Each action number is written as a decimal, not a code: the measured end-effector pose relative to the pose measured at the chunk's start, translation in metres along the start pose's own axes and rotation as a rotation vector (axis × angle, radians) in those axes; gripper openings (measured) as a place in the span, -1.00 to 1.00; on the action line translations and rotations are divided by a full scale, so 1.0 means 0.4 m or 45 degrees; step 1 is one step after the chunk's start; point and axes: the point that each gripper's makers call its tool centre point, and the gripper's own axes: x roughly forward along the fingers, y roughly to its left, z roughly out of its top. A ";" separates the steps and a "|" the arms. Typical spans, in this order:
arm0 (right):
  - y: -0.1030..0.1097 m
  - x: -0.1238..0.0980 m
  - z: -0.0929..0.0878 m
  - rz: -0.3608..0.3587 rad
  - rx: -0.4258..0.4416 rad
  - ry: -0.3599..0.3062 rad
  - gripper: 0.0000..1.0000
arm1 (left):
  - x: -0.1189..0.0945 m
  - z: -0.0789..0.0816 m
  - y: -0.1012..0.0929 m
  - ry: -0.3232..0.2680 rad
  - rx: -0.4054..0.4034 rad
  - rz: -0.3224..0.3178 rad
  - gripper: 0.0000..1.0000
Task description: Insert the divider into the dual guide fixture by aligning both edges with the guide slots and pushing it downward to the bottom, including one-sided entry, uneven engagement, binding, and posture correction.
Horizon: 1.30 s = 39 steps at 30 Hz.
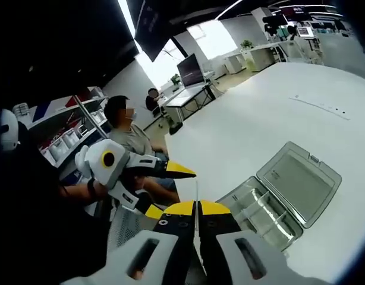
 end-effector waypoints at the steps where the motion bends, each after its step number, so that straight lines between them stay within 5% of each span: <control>1: -0.003 0.001 0.001 -0.009 -0.004 0.008 -1.00 | -0.003 0.001 0.007 -0.012 -0.013 0.009 -0.07; 39: -0.064 0.065 0.003 -0.105 -0.454 0.252 -1.00 | -0.013 -0.024 0.031 -0.008 -0.137 0.047 0.37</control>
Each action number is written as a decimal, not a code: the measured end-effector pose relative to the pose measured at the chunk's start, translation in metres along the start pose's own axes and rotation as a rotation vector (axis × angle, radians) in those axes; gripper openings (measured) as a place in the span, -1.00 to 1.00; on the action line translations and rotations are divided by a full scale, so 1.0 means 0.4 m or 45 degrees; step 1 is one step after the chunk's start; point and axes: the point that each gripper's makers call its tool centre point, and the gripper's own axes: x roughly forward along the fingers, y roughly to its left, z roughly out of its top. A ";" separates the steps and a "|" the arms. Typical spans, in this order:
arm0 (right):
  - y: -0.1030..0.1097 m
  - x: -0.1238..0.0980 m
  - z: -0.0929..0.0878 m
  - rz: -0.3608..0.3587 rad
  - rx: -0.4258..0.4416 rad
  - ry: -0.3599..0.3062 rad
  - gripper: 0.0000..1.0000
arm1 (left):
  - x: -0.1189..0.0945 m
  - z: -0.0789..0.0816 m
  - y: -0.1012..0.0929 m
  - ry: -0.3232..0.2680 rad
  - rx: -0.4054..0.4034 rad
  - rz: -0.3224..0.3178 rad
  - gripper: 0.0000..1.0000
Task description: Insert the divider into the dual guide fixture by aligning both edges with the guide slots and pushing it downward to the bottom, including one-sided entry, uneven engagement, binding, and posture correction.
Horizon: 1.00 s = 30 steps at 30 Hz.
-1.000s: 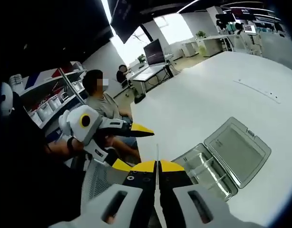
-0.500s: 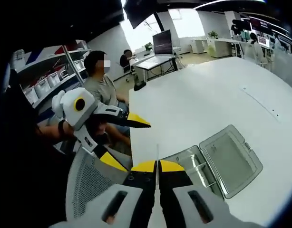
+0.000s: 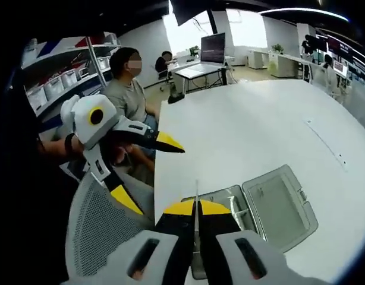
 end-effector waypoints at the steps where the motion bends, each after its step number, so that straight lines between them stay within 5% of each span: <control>1: 0.001 0.001 0.002 0.004 -0.008 -0.002 -1.00 | 0.001 0.000 -0.002 0.005 0.008 -0.004 0.38; 21: -0.029 0.035 -0.014 -0.058 -0.151 0.020 -1.00 | 0.001 -0.021 -0.003 0.075 0.024 0.010 0.97; 30: -0.031 0.051 -0.012 -0.071 -0.207 0.016 -1.00 | -0.004 -0.019 0.005 0.070 0.008 0.013 0.98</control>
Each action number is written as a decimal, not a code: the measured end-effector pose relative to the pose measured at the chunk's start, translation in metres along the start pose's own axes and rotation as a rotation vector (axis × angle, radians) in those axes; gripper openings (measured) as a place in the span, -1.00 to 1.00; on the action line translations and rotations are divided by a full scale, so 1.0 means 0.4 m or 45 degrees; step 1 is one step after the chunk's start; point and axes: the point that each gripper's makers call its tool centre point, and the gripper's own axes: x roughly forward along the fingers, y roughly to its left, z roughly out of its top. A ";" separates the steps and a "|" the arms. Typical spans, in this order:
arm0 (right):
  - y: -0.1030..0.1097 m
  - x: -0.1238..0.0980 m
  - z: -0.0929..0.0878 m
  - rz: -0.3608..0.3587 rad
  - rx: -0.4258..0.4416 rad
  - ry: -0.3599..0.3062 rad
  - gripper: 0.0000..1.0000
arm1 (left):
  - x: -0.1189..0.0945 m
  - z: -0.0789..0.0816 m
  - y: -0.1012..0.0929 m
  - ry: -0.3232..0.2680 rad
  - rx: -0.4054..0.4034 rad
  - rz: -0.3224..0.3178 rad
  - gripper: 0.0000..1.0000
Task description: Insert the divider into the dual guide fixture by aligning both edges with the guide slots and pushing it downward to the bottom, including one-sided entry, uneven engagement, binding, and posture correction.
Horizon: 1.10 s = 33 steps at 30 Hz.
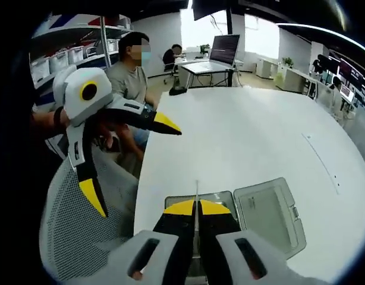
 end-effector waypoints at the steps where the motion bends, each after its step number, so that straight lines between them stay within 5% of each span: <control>1: -0.002 0.004 0.000 -0.009 -0.013 0.002 -1.00 | 0.000 0.000 0.001 0.002 -0.001 0.001 0.98; 33: -0.007 0.056 -0.022 0.029 -0.009 0.048 -1.00 | -0.017 -0.024 0.018 0.016 -0.028 0.017 0.97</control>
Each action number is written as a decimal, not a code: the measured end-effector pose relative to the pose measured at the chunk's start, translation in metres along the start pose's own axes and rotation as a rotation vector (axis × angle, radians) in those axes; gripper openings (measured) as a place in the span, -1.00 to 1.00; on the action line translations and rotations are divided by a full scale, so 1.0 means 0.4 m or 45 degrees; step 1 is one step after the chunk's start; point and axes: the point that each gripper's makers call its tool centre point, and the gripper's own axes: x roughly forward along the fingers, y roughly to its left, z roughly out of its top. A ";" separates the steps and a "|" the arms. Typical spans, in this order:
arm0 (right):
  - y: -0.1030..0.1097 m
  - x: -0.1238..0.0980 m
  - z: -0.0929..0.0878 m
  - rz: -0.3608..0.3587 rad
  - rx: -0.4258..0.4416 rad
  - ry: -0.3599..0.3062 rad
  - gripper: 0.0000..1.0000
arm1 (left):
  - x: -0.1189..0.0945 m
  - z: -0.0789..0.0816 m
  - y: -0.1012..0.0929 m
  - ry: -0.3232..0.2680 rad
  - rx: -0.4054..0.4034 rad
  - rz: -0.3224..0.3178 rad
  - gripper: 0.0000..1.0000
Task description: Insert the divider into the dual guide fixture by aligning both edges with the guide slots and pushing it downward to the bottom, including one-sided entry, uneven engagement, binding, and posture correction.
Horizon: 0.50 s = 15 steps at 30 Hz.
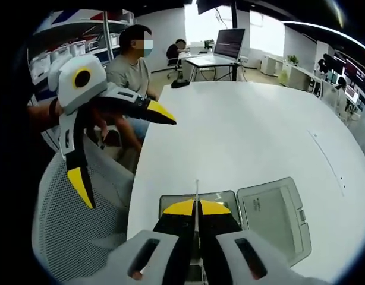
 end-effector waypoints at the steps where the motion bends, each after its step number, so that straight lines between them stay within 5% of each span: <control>1: 0.000 0.001 -0.001 0.001 -0.002 -0.001 -1.00 | 0.001 -0.002 0.001 0.001 -0.002 0.002 0.97; 15: -0.001 0.001 -0.004 0.001 -0.005 0.014 -1.00 | 0.001 -0.003 -0.002 0.008 0.004 -0.005 0.96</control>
